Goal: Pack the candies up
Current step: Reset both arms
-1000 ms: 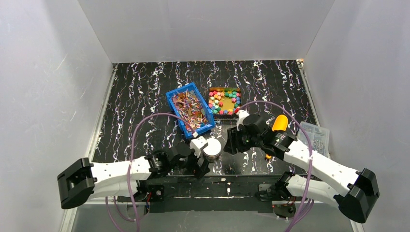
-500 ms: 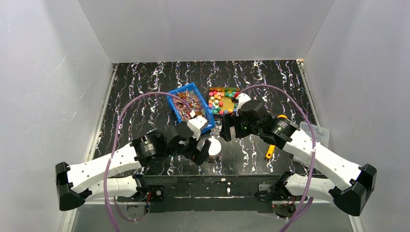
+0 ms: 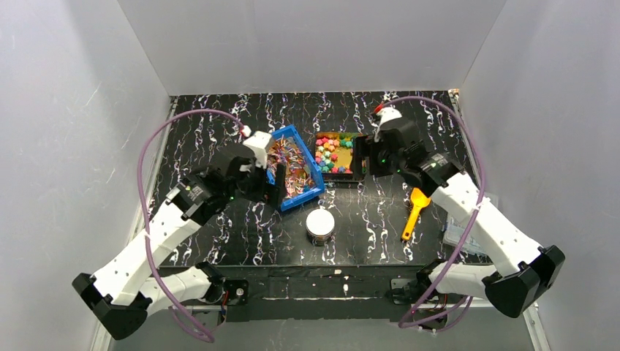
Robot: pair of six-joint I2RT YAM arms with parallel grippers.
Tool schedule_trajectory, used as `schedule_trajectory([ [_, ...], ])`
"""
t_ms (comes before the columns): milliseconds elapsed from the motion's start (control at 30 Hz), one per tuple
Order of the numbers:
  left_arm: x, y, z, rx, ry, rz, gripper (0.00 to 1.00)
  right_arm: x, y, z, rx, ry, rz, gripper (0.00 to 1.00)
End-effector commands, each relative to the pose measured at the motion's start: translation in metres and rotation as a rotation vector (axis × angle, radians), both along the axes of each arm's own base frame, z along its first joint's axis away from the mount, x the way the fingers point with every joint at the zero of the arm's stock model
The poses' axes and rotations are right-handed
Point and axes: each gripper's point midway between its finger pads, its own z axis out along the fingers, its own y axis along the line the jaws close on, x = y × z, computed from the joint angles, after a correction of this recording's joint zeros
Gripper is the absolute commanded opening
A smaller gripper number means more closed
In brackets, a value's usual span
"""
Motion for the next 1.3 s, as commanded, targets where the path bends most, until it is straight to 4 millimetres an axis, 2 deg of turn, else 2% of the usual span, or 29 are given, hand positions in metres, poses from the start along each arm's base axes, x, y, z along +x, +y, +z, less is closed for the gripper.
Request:
schedule_trajectory([
  [0,0.007,0.029,0.013,-0.071,0.020,0.079,0.98,0.022,-0.037,0.025,0.034,-0.040,-0.095,0.98],
  [167,0.012,0.050,0.012,-0.165,0.030,0.177,0.98,0.025,-0.080,0.019,0.108,-0.016,-0.190,0.98],
  [300,0.012,0.073,0.007,-0.152,-0.001,0.267,0.98,0.015,-0.098,0.012,0.133,-0.007,-0.212,0.98],
  [433,0.002,0.087,0.006,-0.151,-0.045,0.310,0.98,-0.001,-0.099,0.010,0.149,-0.017,-0.187,0.98],
  [667,-0.019,0.093,0.001,-0.182,-0.112,0.286,0.98,-0.023,-0.101,0.010,0.171,-0.088,-0.156,0.98],
  [833,-0.030,0.098,-0.006,-0.187,-0.151,0.272,0.98,-0.031,-0.109,0.002,0.162,-0.112,-0.188,0.98],
  [1033,-0.036,0.100,-0.019,-0.201,-0.170,0.271,0.98,-0.035,-0.112,0.007,0.170,-0.147,-0.197,0.98],
  [1267,-0.040,0.098,-0.020,-0.213,-0.183,0.248,0.98,-0.042,-0.114,0.019,0.177,-0.185,-0.184,0.98],
])
